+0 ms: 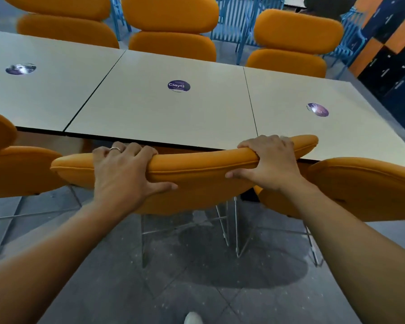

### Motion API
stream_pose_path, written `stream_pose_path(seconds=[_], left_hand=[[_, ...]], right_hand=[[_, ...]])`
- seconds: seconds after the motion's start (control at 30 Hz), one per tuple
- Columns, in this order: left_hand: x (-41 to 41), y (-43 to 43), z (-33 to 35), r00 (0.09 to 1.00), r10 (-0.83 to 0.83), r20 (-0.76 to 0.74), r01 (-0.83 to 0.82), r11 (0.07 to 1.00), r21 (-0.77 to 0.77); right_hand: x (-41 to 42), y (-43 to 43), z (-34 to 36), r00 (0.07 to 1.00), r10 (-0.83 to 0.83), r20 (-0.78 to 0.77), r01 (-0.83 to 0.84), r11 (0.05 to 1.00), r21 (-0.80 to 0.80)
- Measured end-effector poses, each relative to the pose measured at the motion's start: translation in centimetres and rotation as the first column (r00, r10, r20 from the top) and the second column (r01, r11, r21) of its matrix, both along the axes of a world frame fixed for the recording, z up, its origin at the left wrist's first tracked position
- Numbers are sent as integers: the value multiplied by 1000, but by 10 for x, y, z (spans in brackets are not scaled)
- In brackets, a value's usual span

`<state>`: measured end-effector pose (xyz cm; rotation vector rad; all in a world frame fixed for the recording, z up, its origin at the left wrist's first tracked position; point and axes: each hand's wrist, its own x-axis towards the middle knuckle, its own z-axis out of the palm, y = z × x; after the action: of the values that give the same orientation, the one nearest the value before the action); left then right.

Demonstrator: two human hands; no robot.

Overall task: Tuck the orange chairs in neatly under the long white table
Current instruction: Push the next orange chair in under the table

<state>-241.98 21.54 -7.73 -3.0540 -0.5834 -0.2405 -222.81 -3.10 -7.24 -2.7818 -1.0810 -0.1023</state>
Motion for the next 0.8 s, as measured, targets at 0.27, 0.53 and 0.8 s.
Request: stream_pose_path(seconds=[0.27,0.53,0.8], left_hand=[[15,9,6,999,-44,-3,44,998,48],[13,10,3,993,-105,54,101,992,78],[9,17,3,984,-152,88,145,986,84]], right_hand=[[13,-2,1,998,62,5,-62,997,-49],[29,-12,10,1000,22,10,-20,982,-189],[26,-8,6,998,-38,53,44,993,-106]])
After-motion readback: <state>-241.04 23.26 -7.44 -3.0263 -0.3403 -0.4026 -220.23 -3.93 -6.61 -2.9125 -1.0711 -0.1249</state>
